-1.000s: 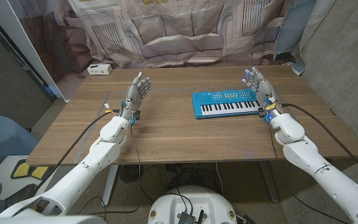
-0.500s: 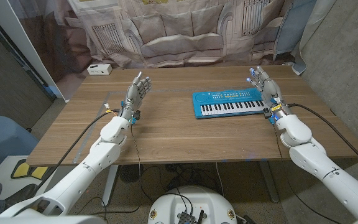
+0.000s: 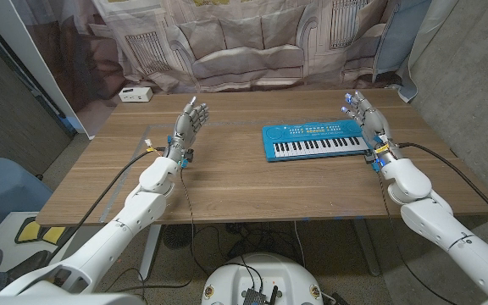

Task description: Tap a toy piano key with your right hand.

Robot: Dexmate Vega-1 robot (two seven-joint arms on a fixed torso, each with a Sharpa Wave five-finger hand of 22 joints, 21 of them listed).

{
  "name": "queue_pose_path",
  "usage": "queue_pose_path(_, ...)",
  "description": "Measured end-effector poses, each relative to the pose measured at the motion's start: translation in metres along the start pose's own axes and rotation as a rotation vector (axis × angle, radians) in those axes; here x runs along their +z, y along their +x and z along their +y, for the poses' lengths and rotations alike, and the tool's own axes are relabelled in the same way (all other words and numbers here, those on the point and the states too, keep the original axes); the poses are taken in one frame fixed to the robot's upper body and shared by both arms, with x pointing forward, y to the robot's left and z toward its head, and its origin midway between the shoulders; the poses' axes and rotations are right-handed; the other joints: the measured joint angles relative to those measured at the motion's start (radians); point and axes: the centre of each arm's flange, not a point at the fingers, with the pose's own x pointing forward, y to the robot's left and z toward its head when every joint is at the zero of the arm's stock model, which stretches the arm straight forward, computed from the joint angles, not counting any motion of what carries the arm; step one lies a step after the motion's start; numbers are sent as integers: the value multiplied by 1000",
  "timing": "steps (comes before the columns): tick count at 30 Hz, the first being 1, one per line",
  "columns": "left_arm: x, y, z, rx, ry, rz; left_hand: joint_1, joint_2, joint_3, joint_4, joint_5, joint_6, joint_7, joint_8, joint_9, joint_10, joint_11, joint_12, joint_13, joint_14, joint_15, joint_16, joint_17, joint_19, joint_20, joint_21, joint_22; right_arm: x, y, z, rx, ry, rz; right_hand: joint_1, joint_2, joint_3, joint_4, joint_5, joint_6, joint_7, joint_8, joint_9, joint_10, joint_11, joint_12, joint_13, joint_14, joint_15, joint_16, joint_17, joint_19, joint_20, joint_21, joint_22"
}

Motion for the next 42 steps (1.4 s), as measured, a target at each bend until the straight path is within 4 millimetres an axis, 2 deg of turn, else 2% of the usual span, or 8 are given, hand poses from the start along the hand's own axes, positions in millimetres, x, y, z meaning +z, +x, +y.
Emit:
queue_pose_path(22, -1, 6, -4, -7, 10, 9, 7, 7, -4, -4, -4, 5, 5, -4, 0, 2, -2, 0, 2, 0, 0, -4, 0, 2, 6, 0, 0, 6, -13, -11, -28, -62, 6, 0, 0, 0, 0, 0, 3, -4, 0, 0, 5, -5, 2, 5, 13, -2, 0, 0, 11, 0, 0, 0)
queue_pose_path(30, 0, 7, -7, -15, 14, 11, 7, 7, 0, -9, -4, 11, 0, -8, 0, 2, -2, -6, 2, 0, 0, -4, 0, 2, 6, -7, 0, 7, -19, -16, -39, -88, 10, 0, 0, -4, -4, 0, 4, -4, 0, 0, 5, -5, 2, 5, 13, -2, 0, -2, 16, -5, 0, 0)
queue_pose_path(37, 0, 7, -9, -13, 12, 10, 7, 7, 0, -9, -3, 11, 0, -8, 0, 2, -2, -6, 2, 0, 0, -4, 0, 5, 9, -7, 0, 7, -23, -20, -43, -106, 16, 5, 5, -4, -4, 0, 12, -13, 0, 0, 18, -18, 2, 5, 20, -9, 5, -4, 29, -7, 8, 0)
queue_pose_path(42, -1, 7, -9, -14, 12, 11, 7, 7, 0, -9, -3, 11, 0, -8, 0, 2, -2, -6, 2, 5, 5, -4, 0, 5, 9, -7, 0, 7, -25, -22, -46, -114, 18, 5, 5, -4, -4, 0, 12, -13, 0, 0, 18, -18, 2, 5, 20, -9, 6, -4, 29, -7, 8, 0)
